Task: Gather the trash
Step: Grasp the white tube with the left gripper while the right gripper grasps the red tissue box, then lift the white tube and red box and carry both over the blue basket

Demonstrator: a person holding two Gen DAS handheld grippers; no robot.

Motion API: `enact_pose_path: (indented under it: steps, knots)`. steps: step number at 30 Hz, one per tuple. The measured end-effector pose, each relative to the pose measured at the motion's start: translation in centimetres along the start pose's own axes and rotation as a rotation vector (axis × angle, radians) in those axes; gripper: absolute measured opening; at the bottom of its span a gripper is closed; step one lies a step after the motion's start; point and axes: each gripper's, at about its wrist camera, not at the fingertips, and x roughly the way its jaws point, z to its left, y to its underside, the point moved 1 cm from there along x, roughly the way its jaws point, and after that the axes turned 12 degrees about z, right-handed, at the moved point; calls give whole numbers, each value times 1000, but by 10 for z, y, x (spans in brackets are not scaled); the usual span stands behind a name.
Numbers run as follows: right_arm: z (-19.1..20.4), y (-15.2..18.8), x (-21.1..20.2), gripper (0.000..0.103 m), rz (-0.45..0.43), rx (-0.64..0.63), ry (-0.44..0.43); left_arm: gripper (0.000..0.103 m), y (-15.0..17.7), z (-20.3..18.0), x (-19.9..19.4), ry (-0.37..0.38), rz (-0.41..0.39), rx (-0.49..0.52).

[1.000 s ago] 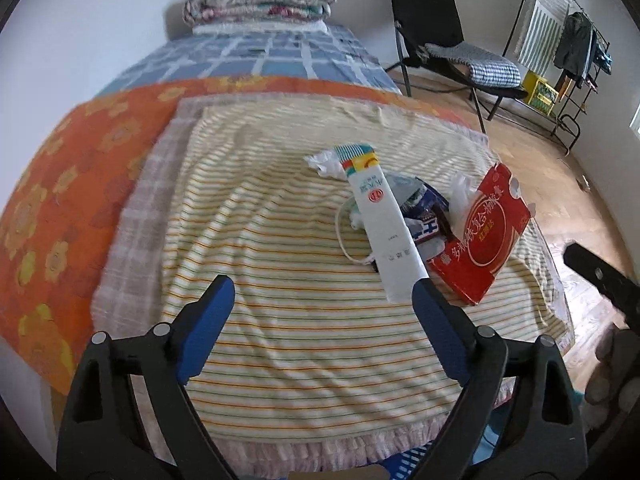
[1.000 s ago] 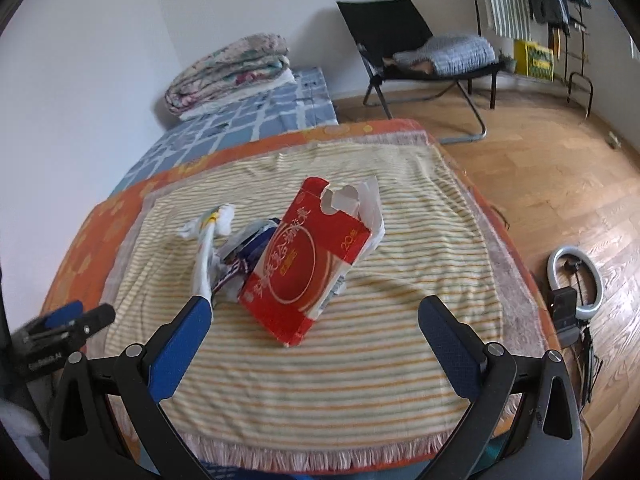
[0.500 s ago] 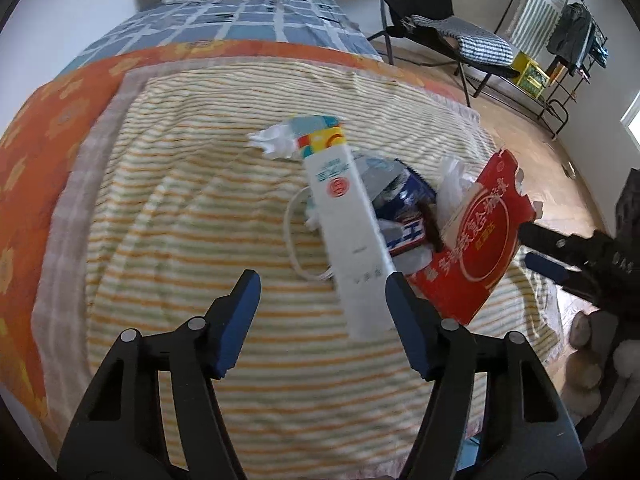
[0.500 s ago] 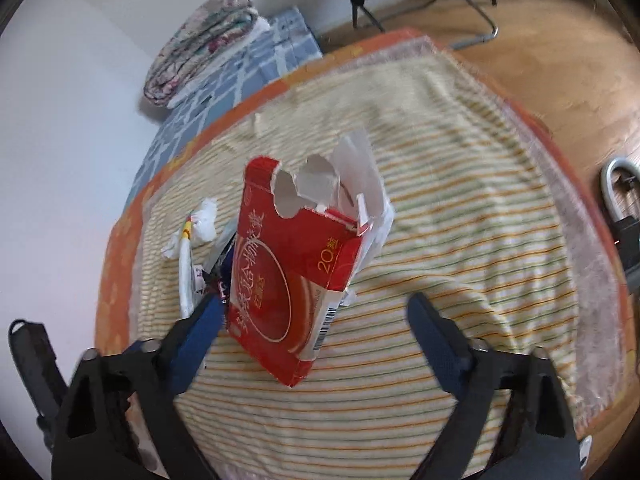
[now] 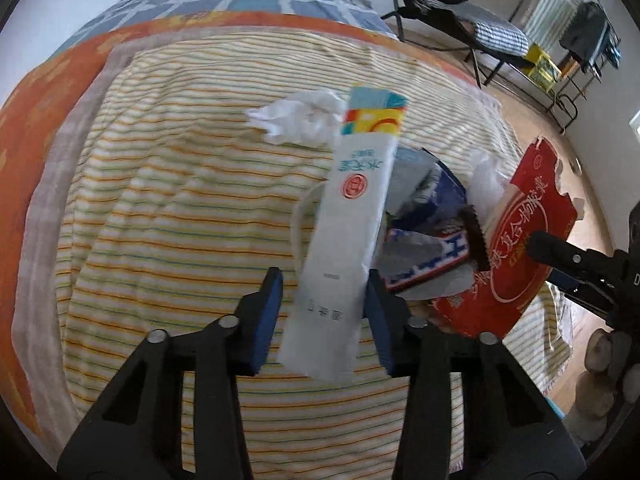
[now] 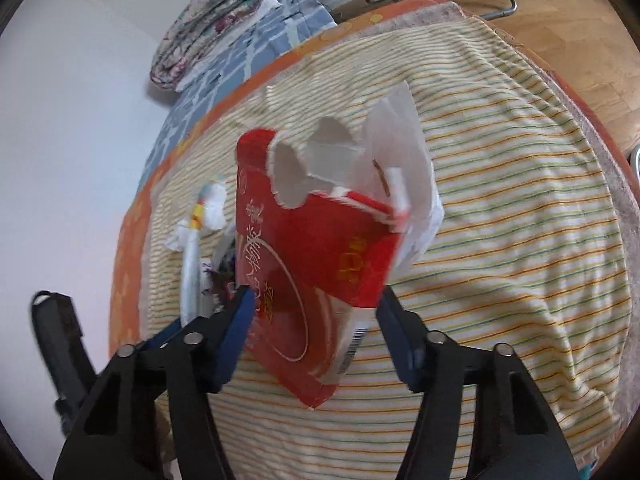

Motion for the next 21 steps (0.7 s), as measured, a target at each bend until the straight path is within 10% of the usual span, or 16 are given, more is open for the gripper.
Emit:
enact_pose_path:
  steps: [10, 21]
  knots:
    - [22, 4, 0, 28, -1, -57, -64, 16, 2, 17, -6, -31, -21, -10]
    - [48, 1, 14, 28, -14, -168, 32, 7, 2, 11, -4, -64, -28, 11]
